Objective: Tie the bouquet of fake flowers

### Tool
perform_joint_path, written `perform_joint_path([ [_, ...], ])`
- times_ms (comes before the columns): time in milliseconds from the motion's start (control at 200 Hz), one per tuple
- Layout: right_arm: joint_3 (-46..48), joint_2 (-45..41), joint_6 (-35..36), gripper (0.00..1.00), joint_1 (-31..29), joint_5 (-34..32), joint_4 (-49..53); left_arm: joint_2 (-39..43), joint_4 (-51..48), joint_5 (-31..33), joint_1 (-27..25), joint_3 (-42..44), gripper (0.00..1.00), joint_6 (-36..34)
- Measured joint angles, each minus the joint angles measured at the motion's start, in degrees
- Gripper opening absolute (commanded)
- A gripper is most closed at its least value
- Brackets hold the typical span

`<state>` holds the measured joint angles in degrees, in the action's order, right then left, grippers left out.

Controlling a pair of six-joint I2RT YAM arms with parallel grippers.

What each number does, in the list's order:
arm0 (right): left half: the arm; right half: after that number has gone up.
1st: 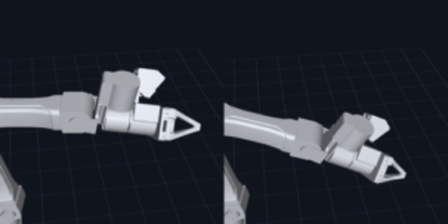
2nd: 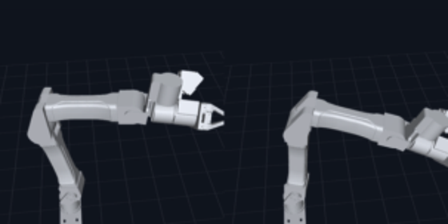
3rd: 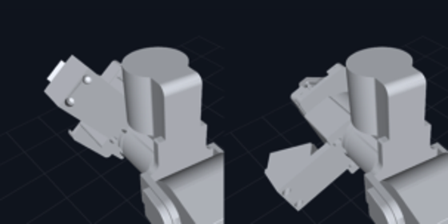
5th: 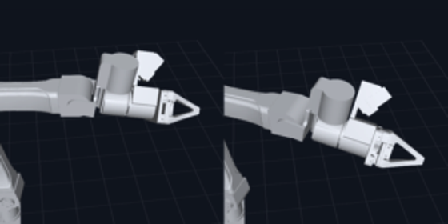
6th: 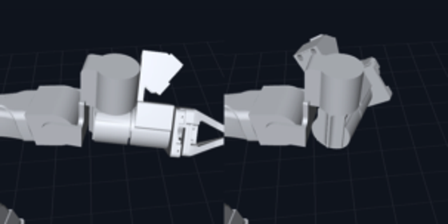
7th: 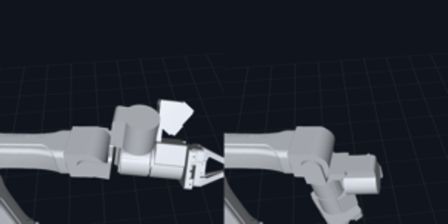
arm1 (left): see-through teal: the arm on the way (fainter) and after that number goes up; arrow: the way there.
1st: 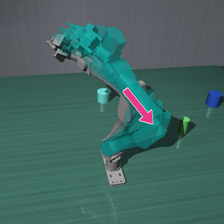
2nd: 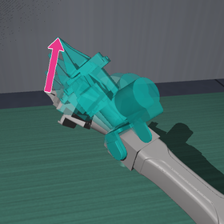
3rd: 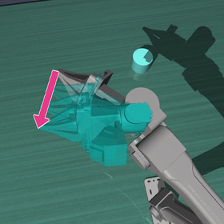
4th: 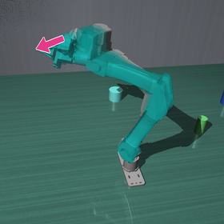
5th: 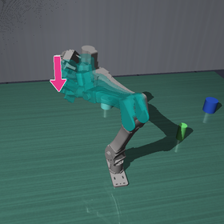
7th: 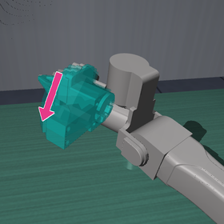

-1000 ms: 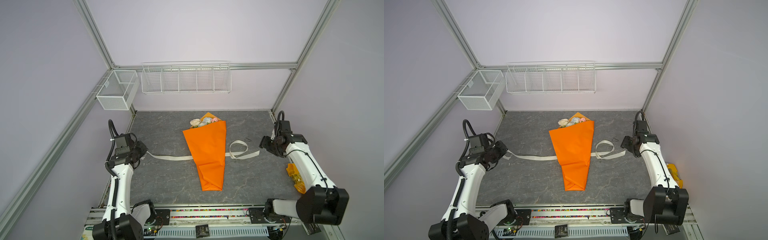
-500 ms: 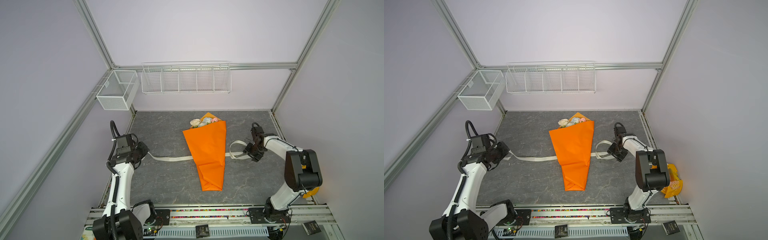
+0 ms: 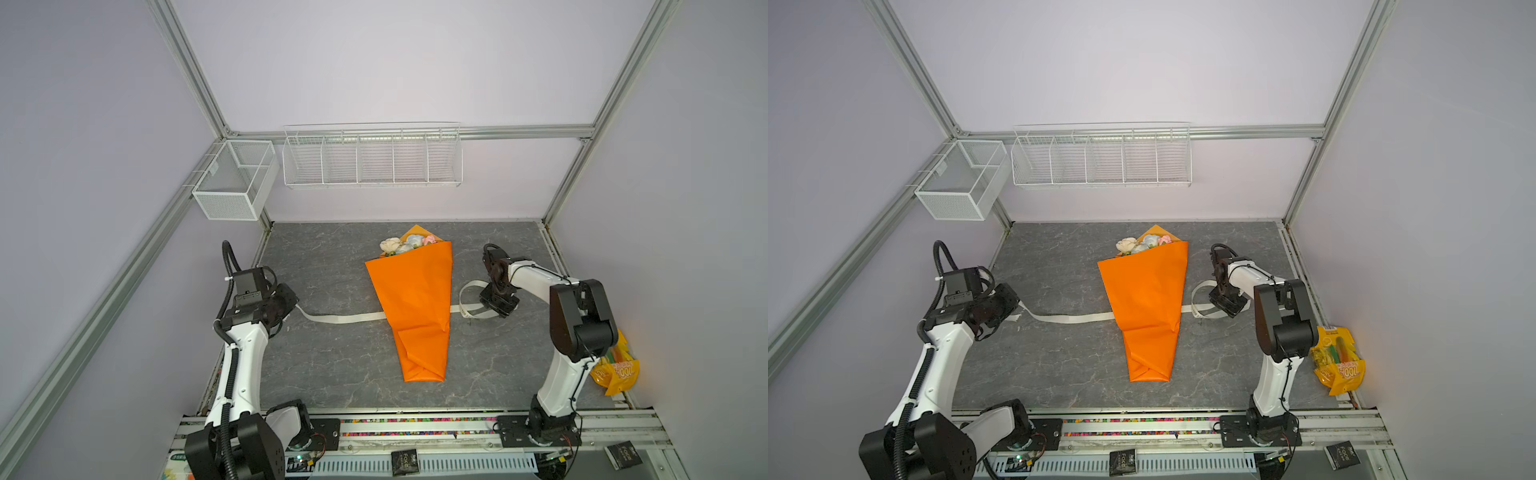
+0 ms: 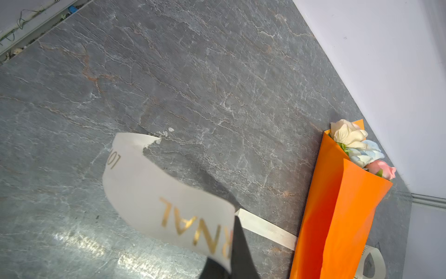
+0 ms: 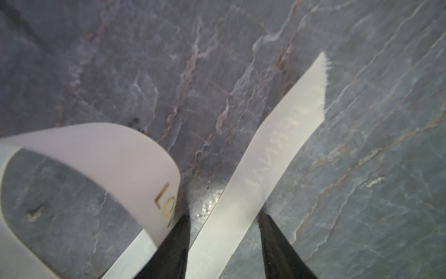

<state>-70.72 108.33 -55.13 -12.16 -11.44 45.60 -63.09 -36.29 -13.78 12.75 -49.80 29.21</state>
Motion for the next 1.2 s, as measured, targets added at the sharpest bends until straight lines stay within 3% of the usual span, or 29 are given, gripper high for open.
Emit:
perform_joint_path([
  [90, 0.02, 0.04, -0.17, 0.27, -0.61, -0.72, -0.20, -0.09, 0.00, 0.00, 0.00, -0.02, 0.00, -0.04],
  [265, 0.31, 0.04, 0.42, 0.07, -0.85, -0.83, -0.22, -0.15, -0.02, 0.00, 0.00, -0.02, 0.00, -0.02],
  [555, 6.93, -6.19, 0.35, 0.06, 0.63, -1.36, -2.86, 0.20, -0.33, -0.46, 0.00, -0.13, 0.00, -0.57],
  [715, 10.75, -23.32, 4.74, 0.06, 10.14, -3.50, -0.87, 1.51, -1.33, -0.61, 0.00, -1.36, 0.00, -1.07],
  [855, 1.84, -34.58, 13.88, 0.07, 15.45, -4.72, 0.96, 3.15, -0.87, -2.67, 0.00, -2.08, 0.00, -1.53],
  [1030, -14.10, -33.88, 22.64, 0.07, 10.12, 5.99, -0.28, 3.54, 1.16, -9.01, -0.68, -2.08, 0.00, -1.88],
  [1200, -27.02, -22.29, 25.31, 0.07, -7.65, 13.55, -2.05, 4.81, 3.50, -12.85, -6.62, -2.01, 0.00, -1.86],
])
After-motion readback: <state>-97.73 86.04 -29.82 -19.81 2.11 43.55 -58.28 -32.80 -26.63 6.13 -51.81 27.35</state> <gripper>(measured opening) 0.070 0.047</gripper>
